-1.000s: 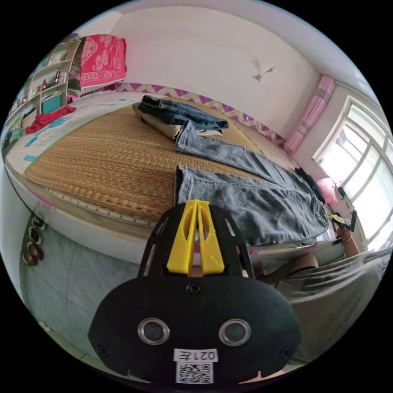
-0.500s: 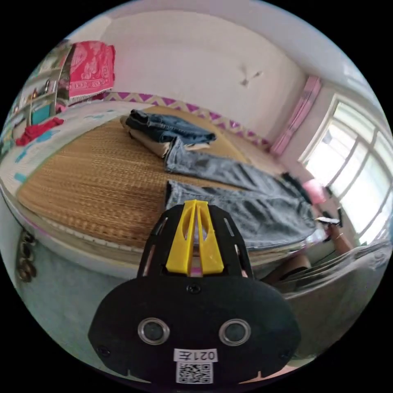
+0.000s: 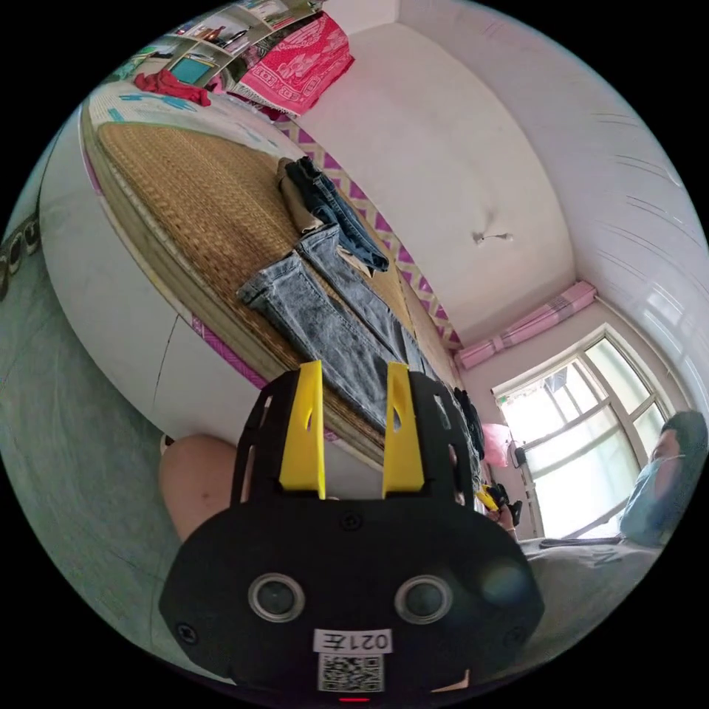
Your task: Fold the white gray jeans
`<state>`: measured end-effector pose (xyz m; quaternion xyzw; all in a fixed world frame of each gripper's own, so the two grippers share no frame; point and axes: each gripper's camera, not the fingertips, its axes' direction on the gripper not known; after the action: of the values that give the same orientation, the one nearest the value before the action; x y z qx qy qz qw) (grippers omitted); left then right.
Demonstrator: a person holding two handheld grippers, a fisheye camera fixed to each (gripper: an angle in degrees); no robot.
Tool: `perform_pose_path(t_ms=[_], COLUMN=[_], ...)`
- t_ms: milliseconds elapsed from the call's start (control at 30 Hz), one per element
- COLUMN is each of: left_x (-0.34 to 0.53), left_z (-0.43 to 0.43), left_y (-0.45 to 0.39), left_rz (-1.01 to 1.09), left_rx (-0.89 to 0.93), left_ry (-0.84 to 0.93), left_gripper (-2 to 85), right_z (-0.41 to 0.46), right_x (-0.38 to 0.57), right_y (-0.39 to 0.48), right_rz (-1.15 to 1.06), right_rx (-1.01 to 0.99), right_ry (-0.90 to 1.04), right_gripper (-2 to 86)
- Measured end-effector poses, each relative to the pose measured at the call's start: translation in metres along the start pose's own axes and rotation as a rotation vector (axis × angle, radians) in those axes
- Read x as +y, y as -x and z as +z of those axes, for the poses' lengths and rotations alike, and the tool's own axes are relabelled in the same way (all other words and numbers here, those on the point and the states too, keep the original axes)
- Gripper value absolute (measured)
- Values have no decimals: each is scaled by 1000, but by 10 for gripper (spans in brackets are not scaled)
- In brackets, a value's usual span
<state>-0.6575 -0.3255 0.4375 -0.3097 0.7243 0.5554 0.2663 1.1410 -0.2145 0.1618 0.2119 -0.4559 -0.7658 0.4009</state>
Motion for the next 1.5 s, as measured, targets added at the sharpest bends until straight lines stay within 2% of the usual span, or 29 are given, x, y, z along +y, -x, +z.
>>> perform_pose_path(t_ms=[467,800,900,967,1033,1133,1267,1500], left_x=[22,12,7,2,0,-5,-35,-142], left_z=[22,79,96,110,119,124,131,193], left_y=[55,55,60,68,74,60,10,-76], left_rz=[-172,-157,-172,-189,-195,-122,58,252], left_rx=[32,50,51,-6,6,-5,5,-82], left_ry=[54,115,134,147,166,199,262,375], left_gripper=[123,113,72,5,-4,-8,-9,-10], right_z=[50,68,72,75,77,81,76,63], right_x=[-1,0,-1,-4,-7,-16,-38,-125], right_y=[-46,-50,-49,-48,-46,-49,-58,50], right_rz=[131,128,126,123,126,158,225,-12], right_rx=[-137,-156,-163,-164,-169,-218,-504,-490], right_ry=[1,-16,-19,-17,-11,24,60,85], right_gripper=[82,78,77,74,70,53,28,12])
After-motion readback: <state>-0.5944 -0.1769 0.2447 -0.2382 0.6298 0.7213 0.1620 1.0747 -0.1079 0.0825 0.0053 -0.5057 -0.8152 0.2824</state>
